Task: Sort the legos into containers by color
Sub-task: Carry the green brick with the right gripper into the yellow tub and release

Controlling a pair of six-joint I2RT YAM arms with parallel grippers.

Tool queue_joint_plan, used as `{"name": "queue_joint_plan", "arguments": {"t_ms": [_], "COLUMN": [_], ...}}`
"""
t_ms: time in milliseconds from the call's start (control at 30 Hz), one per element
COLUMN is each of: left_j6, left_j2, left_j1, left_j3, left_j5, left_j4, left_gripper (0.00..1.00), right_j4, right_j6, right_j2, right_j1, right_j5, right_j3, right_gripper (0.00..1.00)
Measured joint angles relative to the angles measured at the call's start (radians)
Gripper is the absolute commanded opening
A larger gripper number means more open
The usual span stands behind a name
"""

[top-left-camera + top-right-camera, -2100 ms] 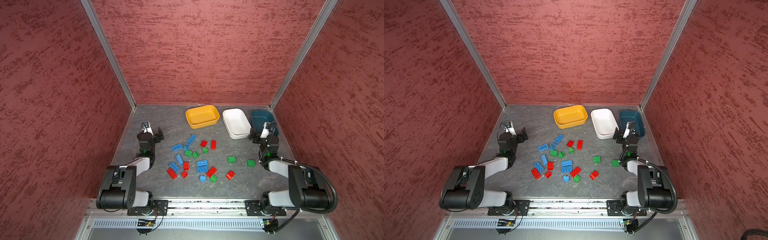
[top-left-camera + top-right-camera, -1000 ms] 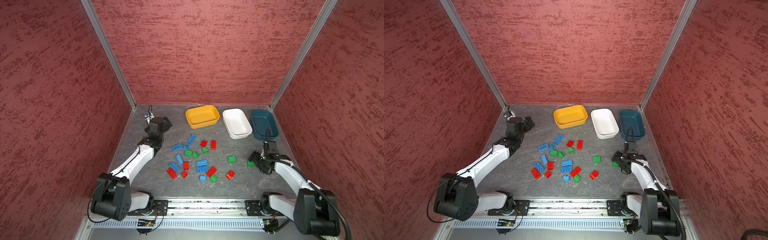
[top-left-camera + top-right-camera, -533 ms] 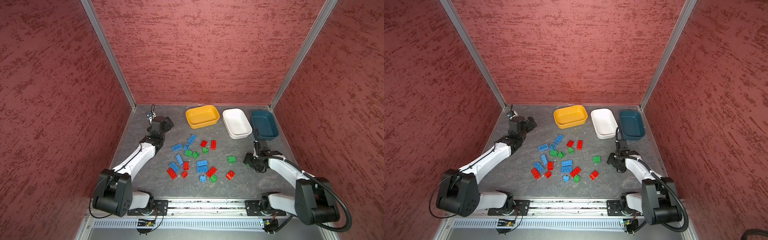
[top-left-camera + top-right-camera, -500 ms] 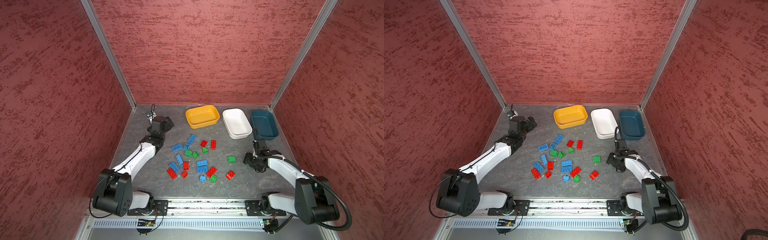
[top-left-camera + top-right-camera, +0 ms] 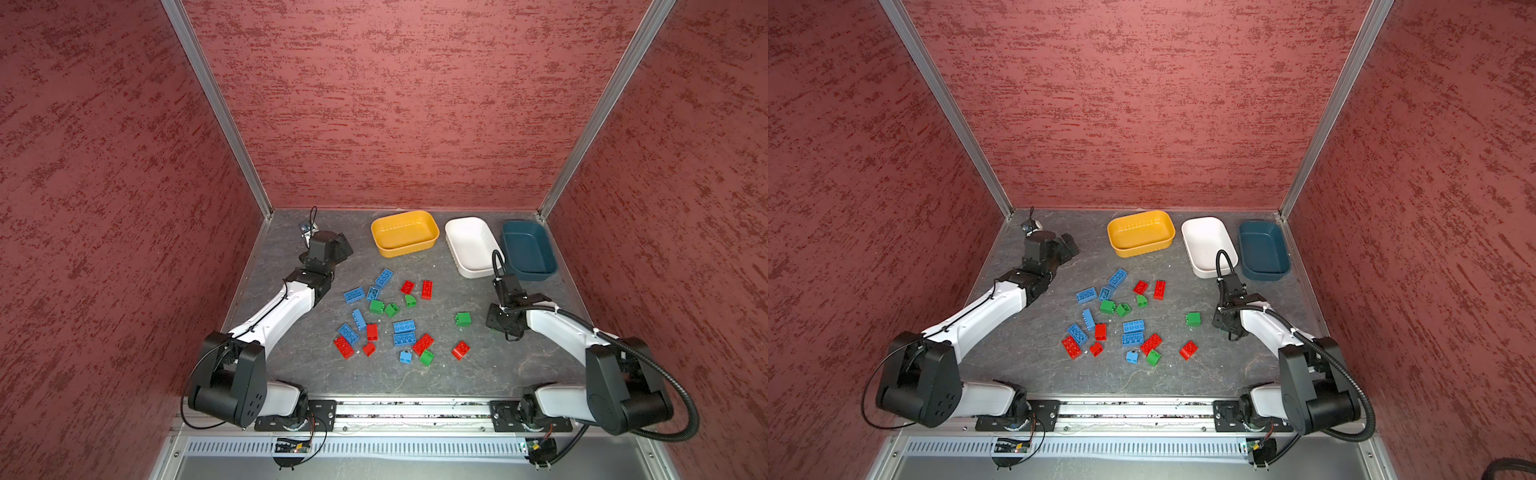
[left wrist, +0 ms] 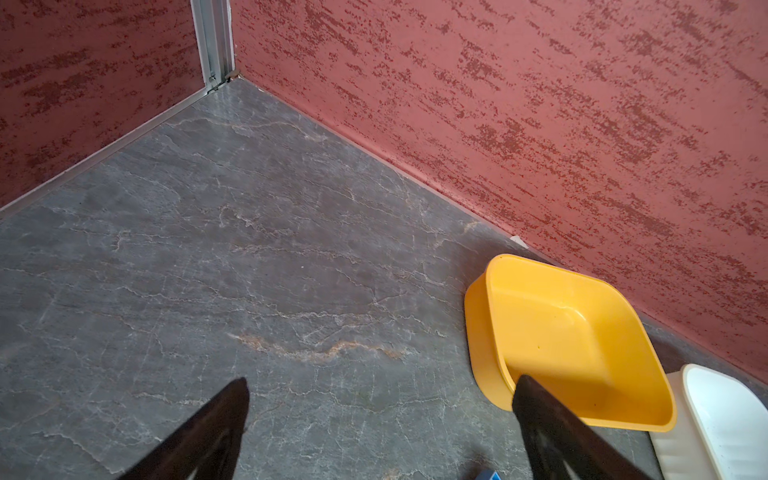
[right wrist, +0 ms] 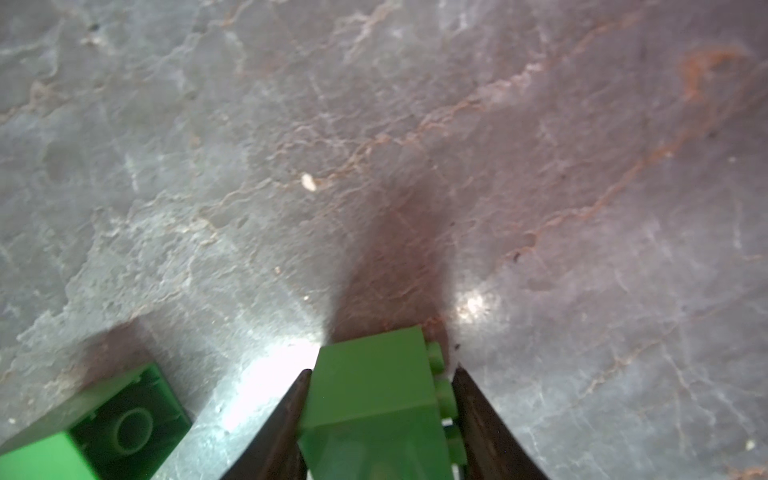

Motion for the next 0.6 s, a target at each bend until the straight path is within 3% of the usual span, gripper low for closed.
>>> {"name": "queue_joint_plan", "arguments": {"t_ms": [333, 600], "left_j6": [-0.043, -0.042], "left_j2": [0.06, 0.222], "left_j1": [-0.026, -0.032], "left_j3": [0.091, 0.31], "left_j5": [0.048, 0.205], "left_j4": [-0.105, -0.257], "left_gripper": [0.99, 0.99], "right_j4": [0.156, 0.5], "right_j6": [-0.048, -0.084], "right_j2": [-0.002, 0.309], "right_j1": [0.079, 0.159], "right_j5": [-0.212, -0.367], "right_j3": [0.145, 0.469], "right_gripper": [0.38, 0.38]}}
